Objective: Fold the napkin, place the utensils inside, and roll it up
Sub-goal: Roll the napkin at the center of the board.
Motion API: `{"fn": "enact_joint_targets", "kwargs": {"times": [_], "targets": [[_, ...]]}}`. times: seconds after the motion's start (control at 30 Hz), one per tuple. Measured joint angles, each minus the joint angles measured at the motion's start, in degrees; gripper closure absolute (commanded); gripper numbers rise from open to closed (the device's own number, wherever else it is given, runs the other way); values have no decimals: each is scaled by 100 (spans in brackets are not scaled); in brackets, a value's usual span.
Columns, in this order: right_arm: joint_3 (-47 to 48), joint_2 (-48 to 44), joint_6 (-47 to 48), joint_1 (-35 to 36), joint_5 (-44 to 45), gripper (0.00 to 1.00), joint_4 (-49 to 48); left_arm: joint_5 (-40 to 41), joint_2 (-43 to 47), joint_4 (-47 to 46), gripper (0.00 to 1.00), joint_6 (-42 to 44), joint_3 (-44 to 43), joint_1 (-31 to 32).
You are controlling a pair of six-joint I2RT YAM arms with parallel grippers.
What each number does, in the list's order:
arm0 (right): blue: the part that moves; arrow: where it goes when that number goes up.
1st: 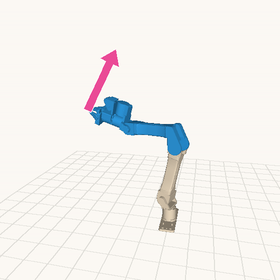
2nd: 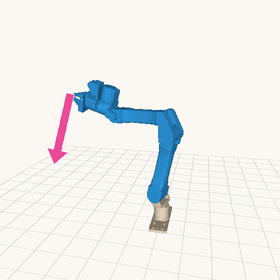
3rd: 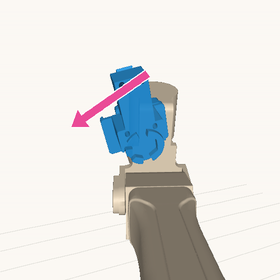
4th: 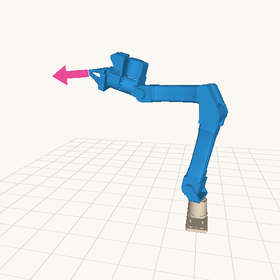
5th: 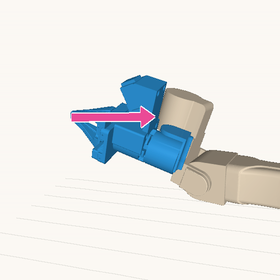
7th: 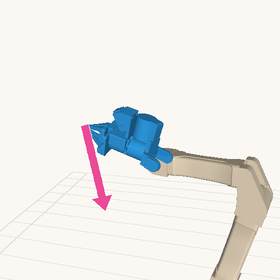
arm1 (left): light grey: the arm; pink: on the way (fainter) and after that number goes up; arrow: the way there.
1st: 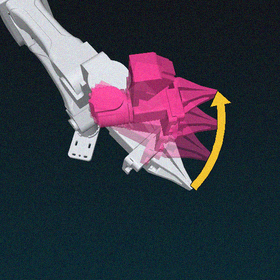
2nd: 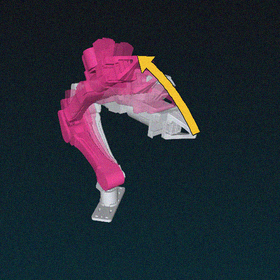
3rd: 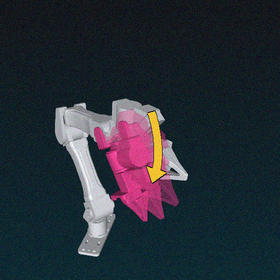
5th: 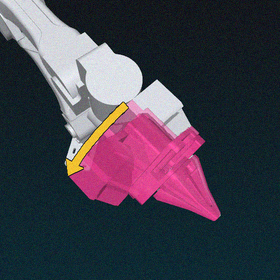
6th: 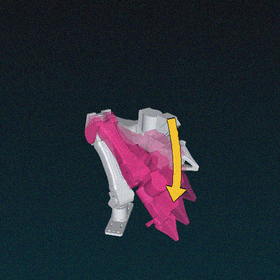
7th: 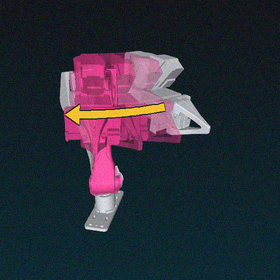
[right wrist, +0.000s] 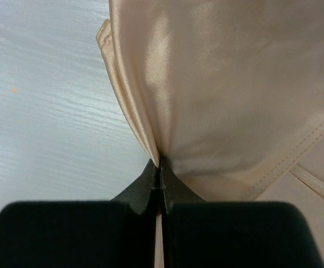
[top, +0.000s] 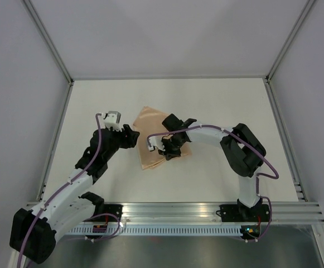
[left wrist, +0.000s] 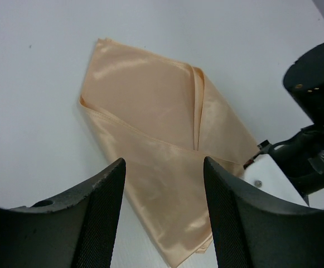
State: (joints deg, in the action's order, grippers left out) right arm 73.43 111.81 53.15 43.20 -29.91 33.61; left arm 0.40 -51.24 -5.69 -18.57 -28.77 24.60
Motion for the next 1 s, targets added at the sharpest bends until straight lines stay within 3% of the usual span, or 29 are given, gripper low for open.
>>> {"fn": "enact_joint_targets", "kwargs": {"times": [0.47,0.67,1.0], "targets": [[1239,876,-4,-271,-664,99,1421,824,1381,-739,30,820,560,1211],[1392,1001,-26,-299,-776,99,1644,1014,1991,-905,31,1060,691,1335],[1908,1397,-57,-409,-1025,100,2223,767,1231,-1099,31,2004,691,2221]]}}
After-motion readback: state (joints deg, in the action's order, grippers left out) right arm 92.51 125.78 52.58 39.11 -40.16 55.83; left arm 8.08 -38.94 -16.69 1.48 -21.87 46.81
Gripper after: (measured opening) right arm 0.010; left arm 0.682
